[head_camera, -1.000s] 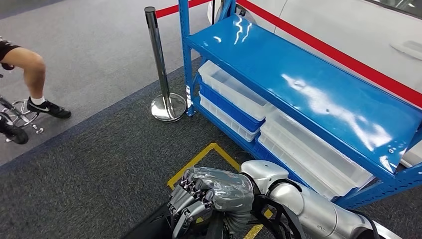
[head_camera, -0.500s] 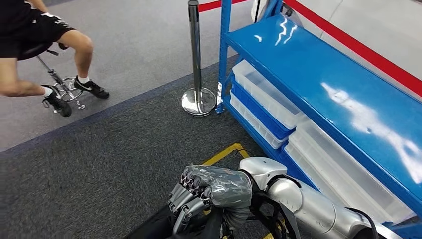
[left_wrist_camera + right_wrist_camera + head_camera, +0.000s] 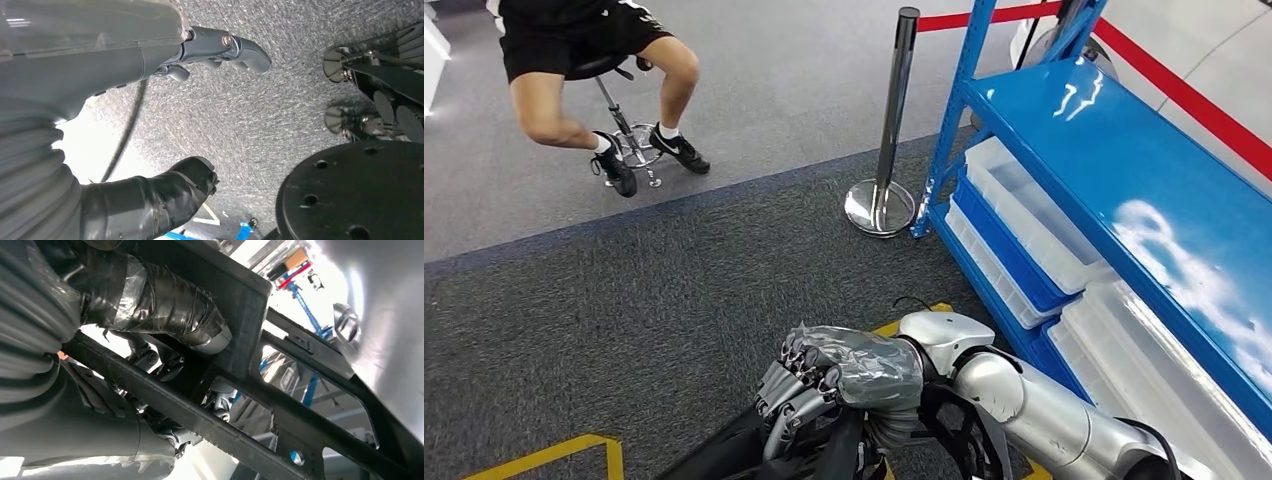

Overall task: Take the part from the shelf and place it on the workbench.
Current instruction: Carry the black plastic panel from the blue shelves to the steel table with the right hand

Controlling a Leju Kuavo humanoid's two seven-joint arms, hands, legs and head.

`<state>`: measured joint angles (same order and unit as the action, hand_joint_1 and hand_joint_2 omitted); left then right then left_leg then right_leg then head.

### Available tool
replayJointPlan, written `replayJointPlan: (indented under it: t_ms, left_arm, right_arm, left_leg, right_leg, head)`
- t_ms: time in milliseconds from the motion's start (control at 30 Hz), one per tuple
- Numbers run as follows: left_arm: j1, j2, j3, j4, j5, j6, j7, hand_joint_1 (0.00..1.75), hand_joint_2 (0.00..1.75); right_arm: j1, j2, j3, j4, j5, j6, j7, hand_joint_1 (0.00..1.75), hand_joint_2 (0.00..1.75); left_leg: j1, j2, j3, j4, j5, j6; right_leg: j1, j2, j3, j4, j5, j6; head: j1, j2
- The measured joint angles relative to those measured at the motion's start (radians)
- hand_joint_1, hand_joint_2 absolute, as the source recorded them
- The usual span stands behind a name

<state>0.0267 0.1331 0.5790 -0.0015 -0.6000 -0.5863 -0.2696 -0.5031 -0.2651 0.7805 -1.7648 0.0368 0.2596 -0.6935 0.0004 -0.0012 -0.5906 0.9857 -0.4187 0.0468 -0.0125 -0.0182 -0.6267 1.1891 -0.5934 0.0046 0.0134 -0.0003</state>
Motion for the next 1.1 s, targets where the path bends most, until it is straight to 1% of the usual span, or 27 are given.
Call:
replayJointPlan:
  t_ms: [33, 67, 100, 133, 167, 200, 267, 300, 333, 367, 400, 433, 500, 567, 600, 633, 667, 733, 767, 800, 867, 900, 933, 1000, 1033, 1067, 1100]
  left_arm:
    - [-0.001, 0.0, 0.0, 0.0, -0.001, 0.0, 0.0, 0.0, 1.75]
    - [-0.002, 0.0, 0.0, 0.0, -0.001, 0.0, 0.0, 0.0, 1.75]
    - [-0.002, 0.0, 0.0, 0.0, -0.002, 0.0, 0.0, 0.0, 1.75]
    - [-0.002, 0.0, 0.0, 0.0, -0.003, 0.0, 0.0, 0.0, 1.75]
    - [-0.002, 0.0, 0.0, 0.0, -0.005, 0.0, 0.0, 0.0, 1.75]
    - [-0.002, 0.0, 0.0, 0.0, -0.006, 0.0, 0.0, 0.0, 1.75]
    - [-0.003, 0.001, 0.0, 0.0, -0.008, 0.0, 0.0, 0.0, 1.75]
    - [-0.002, 0.001, 0.0, 0.0, -0.009, 0.0, 0.0, 0.0, 1.75]
    - [-0.001, 0.001, 0.0, 0.0, -0.011, 0.0, 0.0, 0.0, 1.75]
    - [0.001, 0.002, 0.0, 0.0, -0.013, 0.0, 0.0, 0.0, 1.75]
    - [0.002, 0.002, 0.0, 0.0, -0.016, -0.001, 0.0, 0.0, 1.75]
    - [0.002, 0.003, 0.0, 0.0, -0.018, -0.002, 0.0, 0.0, 1.75]
    - [-0.002, 0.005, -0.001, 0.0, -0.022, -0.003, -0.001, 0.0, 1.75]
    - [-0.004, 0.006, -0.001, 0.0, -0.025, -0.004, -0.002, 0.0, 1.75]
    - [-0.004, 0.006, -0.001, 0.0, -0.026, -0.005, -0.002, 0.0, 1.75]
    - [-0.004, 0.006, -0.001, 0.0, -0.027, -0.005, -0.003, 0.0, 1.75]
    - [-0.003, 0.006, -0.001, 0.0, -0.028, -0.005, -0.003, 0.0, 1.75]
    - [-0.003, 0.008, -0.001, 0.0, -0.028, -0.006, -0.003, 0.0, 1.75]
    - [-0.003, 0.01, -0.001, 0.0, -0.028, -0.006, -0.003, 0.0, 1.75]
    - [-0.003, 0.011, -0.001, 0.0, -0.029, -0.006, -0.004, 0.0, 1.75]
    - [0.0, 0.014, -0.001, 0.0, -0.029, -0.007, -0.004, 0.0, 1.75]
    - [0.001, 0.015, -0.001, 0.0, -0.029, -0.007, -0.004, 0.0, 1.75]
    - [0.001, 0.015, -0.001, 0.0, -0.029, -0.007, -0.004, 0.0, 1.75]
    - [-0.002, 0.016, -0.001, 0.0, -0.029, -0.008, -0.004, 0.0, 1.75]
    - [-0.004, 0.016, -0.001, 0.0, -0.029, -0.008, -0.004, 0.0, 1.75]
    - [-0.006, 0.016, -0.001, 0.0, -0.029, -0.008, -0.004, 0.0, 1.75]
    - [-0.007, 0.015, -0.001, 0.0, -0.029, -0.008, -0.003, 0.0, 1.75]
  right_arm:
    - [0.001, 0.0, 0.0, 0.003, 0.0, 0.0, 0.0, 1.75, 1.75]
    - [0.003, 0.0, 0.0, 0.006, 0.0, 0.0, 0.0, 1.75, 1.75]
    - [0.003, 0.0, 0.0, 0.008, 0.0, 0.0, 0.0, 1.75, 1.75]
    - [0.003, 0.0, 0.0, 0.01, 0.001, 0.0, 0.0, 1.75, 1.75]
    - [0.003, 0.0, 0.0, 0.011, 0.001, -0.001, 0.0, 1.75, 1.75]
    - [0.002, 0.0, 0.0, 0.012, 0.002, -0.001, 0.0, 1.75, 1.75]
    - [0.002, 0.0, 0.0, 0.014, 0.003, -0.003, -0.001, 1.75, 1.75]
    - [0.002, 0.0, 0.0, 0.015, 0.003, -0.003, -0.002, 1.75, 1.75]
    - [0.001, 0.0, 0.0, 0.016, 0.004, -0.004, -0.002, 1.75, 1.75]
    - [-0.001, 0.001, 0.0, 0.016, 0.004, -0.004, -0.002, 1.75, 1.75]
    - [-0.002, 0.003, 0.0, 0.017, 0.004, -0.004, -0.002, 1.75, 1.75]
    - [-0.003, 0.004, 0.0, 0.018, 0.004, -0.004, -0.002, 1.75, 1.75]
    - [-0.003, 0.006, 0.0, 0.02, 0.005, -0.004, -0.002, 1.75, 1.75]
    - [-0.002, 0.006, 0.001, 0.023, 0.007, -0.004, -0.002, 1.75, 1.75]
    - [-0.002, 0.006, 0.001, 0.024, 0.007, -0.004, -0.002, 1.75, 1.75]
    - [-0.003, 0.006, 0.001, 0.025, 0.007, -0.004, -0.002, 1.75, 1.75]
    - [-0.003, 0.007, 0.001, 0.025, 0.007, -0.004, -0.002, 1.75, 1.75]
    - [-0.005, 0.007, 0.001, 0.025, 0.007, -0.004, -0.002, 1.75, 1.75]
    - [-0.006, 0.007, 0.001, 0.025, 0.007, -0.005, -0.002, 1.75, 1.75]
    - [-0.006, 0.007, 0.001, 0.026, 0.007, -0.005, -0.002, 1.75, 1.75]
    - [-0.008, 0.009, 0.001, 0.027, 0.008, -0.005, -0.002, 1.75, 1.75]
    - [-0.01, 0.01, 0.001, 0.028, 0.008, -0.005, -0.001, 1.75, 1.75]
    - [-0.011, 0.01, 0.001, 0.029, 0.008, -0.005, -0.001, 1.75, 1.75]
    - [-0.012, 0.01, 0.001, 0.032, 0.008, -0.005, -0.001, 1.75, 1.75]
    - [-0.012, 0.01, 0.001, 0.034, 0.009, -0.005, -0.001, 1.75, 1.75]
    - [-0.011, 0.01, 0.001, 0.037, 0.01, -0.005, -0.001, 1.75, 1.75]
    - [-0.01, 0.01, 0.001, 0.039, 0.011, -0.005, -0.001, 1.75, 1.75]
  left_leg:
    - [-0.001, -0.013, -0.003, 0.002, 0.001, 0.002]
    - [-0.001, -0.027, -0.006, 0.005, 0.001, 0.002]
    - [-0.001, -0.041, -0.008, 0.009, 0.001, 0.002]
    - [0.0, -0.056, -0.009, 0.014, 0.0, 0.0]
    - [0.001, -0.071, -0.011, 0.021, -0.002, -0.003]
    - [0.001, -0.084, -0.016, 0.03, -0.005, -0.008]
    - [0.003, -0.109, -0.031, 0.044, -0.006, -0.02]
    - [0.004, -0.121, -0.039, 0.047, -0.004, -0.027]
    - [0.007, -0.134, -0.044, 0.046, 0.0, -0.034]
    - [0.009, -0.133, -0.048, 0.048, 0.0, -0.04]
    - [0.008, -0.115, -0.053, 0.059, -0.007, -0.045]
    - [0.007, -0.087, -0.067, 0.087, -0.025, -0.05]
    - [0.006, -0.026, -0.116, 0.198, -0.087, -0.057]
    - [0.01, -0.008, -0.164, 0.306, -0.131, -0.061]
    - [0.011, -0.005, -0.165, 0.317, -0.128, -0.061]
    - [0.011, -0.002, -0.145, 0.287, -0.108, -0.059]
    - [0.011, 0.007, -0.107, 0.223, -0.077, -0.056]
    - [0.0, 0.051, -0.031, 0.086, -0.037, -0.043]
    - [-0.007, 0.066, -0.011, 0.048, -0.031, -0.035]
    - [-0.013, 0.073, -0.006, 0.033, -0.032, -0.028]
    - [-0.014, 0.049, -0.006, 0.025, -0.027, -0.016]
    - [-0.012, 0.039, -0.002, 0.016, -0.022, -0.011]
    - [-0.009, 0.029, 0.003, 0.008, -0.017, -0.005]
    - [-0.006, 0.008, 0.008, 0.001, -0.011, 0.003]
    - [-0.006, -0.004, 0.007, 0.002, -0.01, 0.006]
    - [-0.005, -0.018, 0.006, 0.004, -0.011, 0.006]
    - [-0.005, -0.033, 0.006, 0.006, -0.011, 0.006]
  right_leg:
    - [0.0, 0.011, -0.031, 0.063, -0.025, 0.0]
    - [0.0, 0.015, -0.05, 0.103, -0.032, 0.001]
    - [-0.001, 0.017, -0.052, 0.104, -0.019, 0.001]
    - [-0.003, 0.021, -0.035, 0.067, 0.011, 0.001]
    - [-0.006, 0.034, -0.004, 0.002, 0.049, 0.001]
    - [-0.01, 0.061, 0.025, -0.061, 0.074, 0.002]
    - [-0.015, 0.104, 0.054, -0.132, 0.095, 0.002]
    - [-0.013, 0.11, 0.053, -0.135, 0.092, 0.0]
    - [-0.011, 0.098, 0.053, -0.137, 0.095, -0.005]
    - [-0.01, 0.084, 0.055, -0.141, 0.098, -0.011]
    - [-0.01, 0.069, 0.058, -0.147, 0.101, -0.019]
    - [-0.01, 0.054, 0.061, -0.152, 0.105, -0.026]
    - [-0.006, 0.023, 0.062, -0.157, 0.107, -0.033]
    - [0.0, -0.01, 0.061, -0.157, 0.106, -0.035]
    - [0.002, -0.026, 0.061, -0.157, 0.105, -0.036]
    - [0.003, -0.041, 0.062, -0.157, 0.104, -0.036]
    - [0.004, -0.054, 0.064, -0.157, 0.102, -0.036]
    - [0.006, -0.076, 0.068, -0.157, 0.099, -0.032]
    - [0.007, -0.086, 0.069, -0.158, 0.097, -0.029]
    - [0.008, -0.096, 0.07, -0.158, 0.096, -0.025]
    - [0.007, -0.11, 0.073, -0.159, 0.093, -0.014]
    - [0.005, -0.097, 0.073, -0.152, 0.086, -0.009]
    - [0.003, -0.07, 0.066, -0.13, 0.07, -0.005]
    - [0.0, -0.007, 0.017, -0.024, 0.013, -0.001]
    - [-0.001, 0.009, -0.017, 0.044, -0.017, 0.0]
    - [-0.001, 0.015, -0.046, 0.098, -0.033, 0.002]
    - [-0.002, 0.017, -0.059, 0.119, -0.028, 0.004]
  head:
    - [0.0, 0.0]
    - [0.0, 0.0]
    - [0.0, 0.0]
    - [0.0, 0.0]
    - [0.0, 0.0]
    - [0.0, 0.0]
    - [0.0, 0.0]
    - [0.0, 0.0]
    - [0.0, 0.0]
    - [0.0, 0.0]
    - [-0.001, 0.0]
    - [-0.001, 0.0]
    - [-0.002, 0.0]
    - [-0.002, 0.0]
    - [-0.002, 0.0]
    - [-0.002, 0.0]
    - [-0.002, 0.0]
    - [-0.002, 0.0]
    - [-0.002, 0.0]
    - [-0.002, 0.0]
    - [-0.002, 0.0]
    - [-0.002, 0.0]
    - [-0.002, 0.0]
    - [-0.002, 0.0]
    - [-0.002, 0.0]
    - [-0.002, 0.0]
    - [-0.002, 0.0]
